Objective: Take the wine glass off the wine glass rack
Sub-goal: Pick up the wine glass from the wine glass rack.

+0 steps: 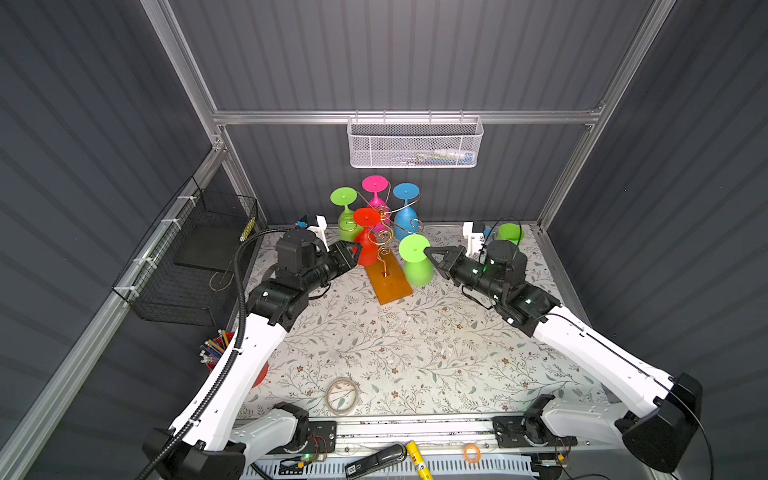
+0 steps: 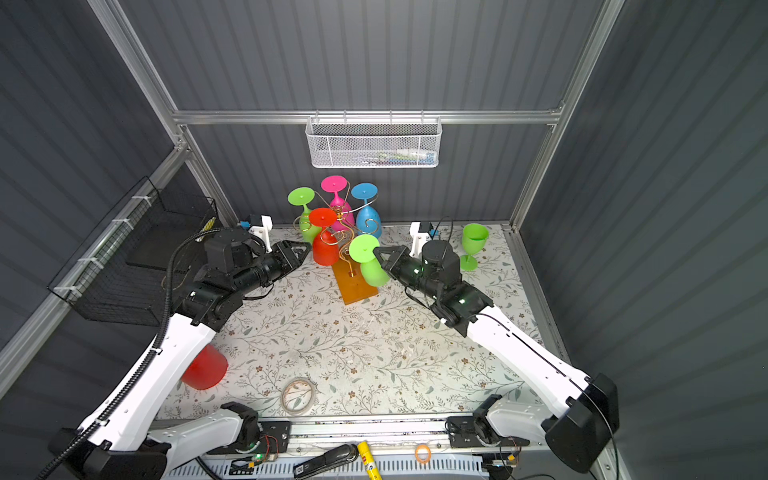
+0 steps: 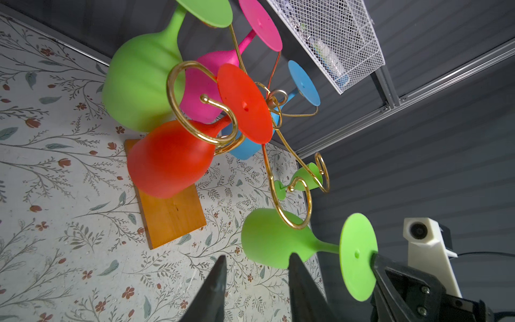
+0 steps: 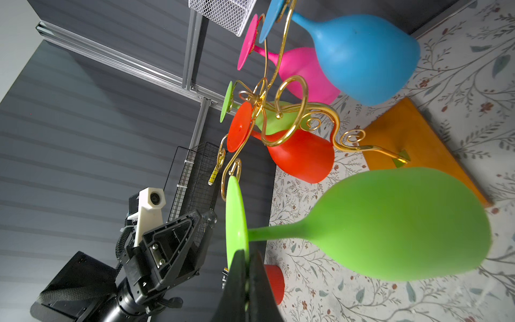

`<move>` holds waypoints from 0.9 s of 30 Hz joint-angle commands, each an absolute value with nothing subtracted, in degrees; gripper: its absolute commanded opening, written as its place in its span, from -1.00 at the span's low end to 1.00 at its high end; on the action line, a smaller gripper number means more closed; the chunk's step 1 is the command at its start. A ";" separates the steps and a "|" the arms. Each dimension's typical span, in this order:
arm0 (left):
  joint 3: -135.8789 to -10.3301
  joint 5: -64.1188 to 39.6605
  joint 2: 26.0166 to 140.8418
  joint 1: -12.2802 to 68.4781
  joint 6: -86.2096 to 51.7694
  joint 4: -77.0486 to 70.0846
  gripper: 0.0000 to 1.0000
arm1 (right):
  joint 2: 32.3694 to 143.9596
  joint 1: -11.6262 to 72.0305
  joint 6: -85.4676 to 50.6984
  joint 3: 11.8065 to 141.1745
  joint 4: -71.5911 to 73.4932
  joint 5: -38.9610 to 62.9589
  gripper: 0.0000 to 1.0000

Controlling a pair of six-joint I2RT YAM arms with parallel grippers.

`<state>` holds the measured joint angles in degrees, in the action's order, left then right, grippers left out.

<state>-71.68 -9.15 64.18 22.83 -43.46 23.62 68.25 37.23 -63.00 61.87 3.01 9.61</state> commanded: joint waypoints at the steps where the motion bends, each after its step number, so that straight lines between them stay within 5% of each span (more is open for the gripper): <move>1: -70.49 -8.83 62.14 22.76 -41.57 25.14 -0.25 | 65.78 37.84 -58.35 60.48 0.32 9.09 -1.00; 12: -65.44 -8.17 55.48 22.76 -42.84 30.00 -0.21 | 60.07 44.69 -44.04 53.40 -2.65 4.94 -1.00; 27: -52.68 -14.96 53.33 22.76 -52.53 26.77 -0.08 | 68.62 60.54 -15.92 46.90 9.11 -13.69 -1.00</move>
